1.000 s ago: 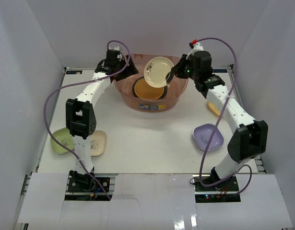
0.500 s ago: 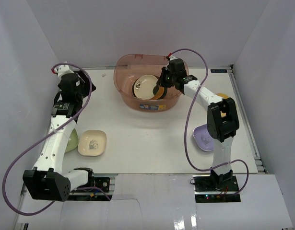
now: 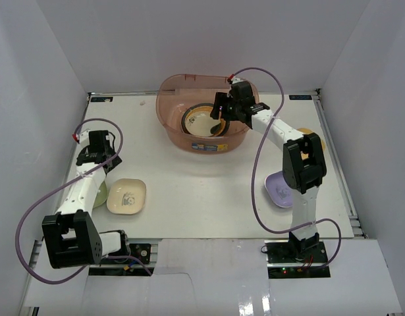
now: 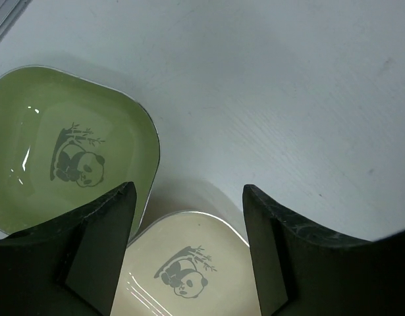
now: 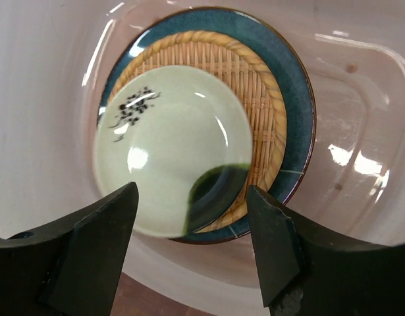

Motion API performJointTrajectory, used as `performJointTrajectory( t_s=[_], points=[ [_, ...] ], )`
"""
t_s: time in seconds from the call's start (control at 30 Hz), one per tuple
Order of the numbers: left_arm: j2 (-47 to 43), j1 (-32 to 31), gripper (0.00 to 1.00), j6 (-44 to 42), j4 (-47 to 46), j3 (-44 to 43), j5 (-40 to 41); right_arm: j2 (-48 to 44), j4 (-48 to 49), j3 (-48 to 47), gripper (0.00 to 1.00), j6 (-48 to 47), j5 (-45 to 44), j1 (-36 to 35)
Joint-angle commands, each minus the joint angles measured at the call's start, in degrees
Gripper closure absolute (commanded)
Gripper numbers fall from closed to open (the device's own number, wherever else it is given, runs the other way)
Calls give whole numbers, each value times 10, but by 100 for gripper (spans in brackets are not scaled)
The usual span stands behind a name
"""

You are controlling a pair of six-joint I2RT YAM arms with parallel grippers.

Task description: Place the plates into the plastic bin on the countertop

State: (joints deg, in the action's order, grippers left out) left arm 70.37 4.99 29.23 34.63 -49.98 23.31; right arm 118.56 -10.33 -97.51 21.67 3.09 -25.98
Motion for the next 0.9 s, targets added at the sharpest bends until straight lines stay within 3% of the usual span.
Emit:
performJointTrajectory(
  t_s=[0.0,0.2,0.33,0.43,0.6,0.7,0.73,0.87],
  points=[
    [17,19,24,12,-29,19,23,-89,20,-9,27,-40,7,0],
    [87,64,27,-6,-54,15,-38,-209,20,54,23,-71,19,17],
    [139,68,32,-8,-59,0,-60,-296,7,144,24,-68,4,103],
    [177,70,49,-5,-65,-13,-59,-367,11,250,24,-38,-19,205],
    [205,70,100,-5,-70,-33,-47,-463,86,416,22,33,-8,349],
    [188,70,100,2,-72,-34,-49,-476,96,467,23,50,-23,407],
    [179,70,100,3,-75,-34,-55,-477,96,478,23,50,-67,423],
    [115,63,100,7,-76,-36,-53,-468,117,513,18,37,-118,454]
  ],
)
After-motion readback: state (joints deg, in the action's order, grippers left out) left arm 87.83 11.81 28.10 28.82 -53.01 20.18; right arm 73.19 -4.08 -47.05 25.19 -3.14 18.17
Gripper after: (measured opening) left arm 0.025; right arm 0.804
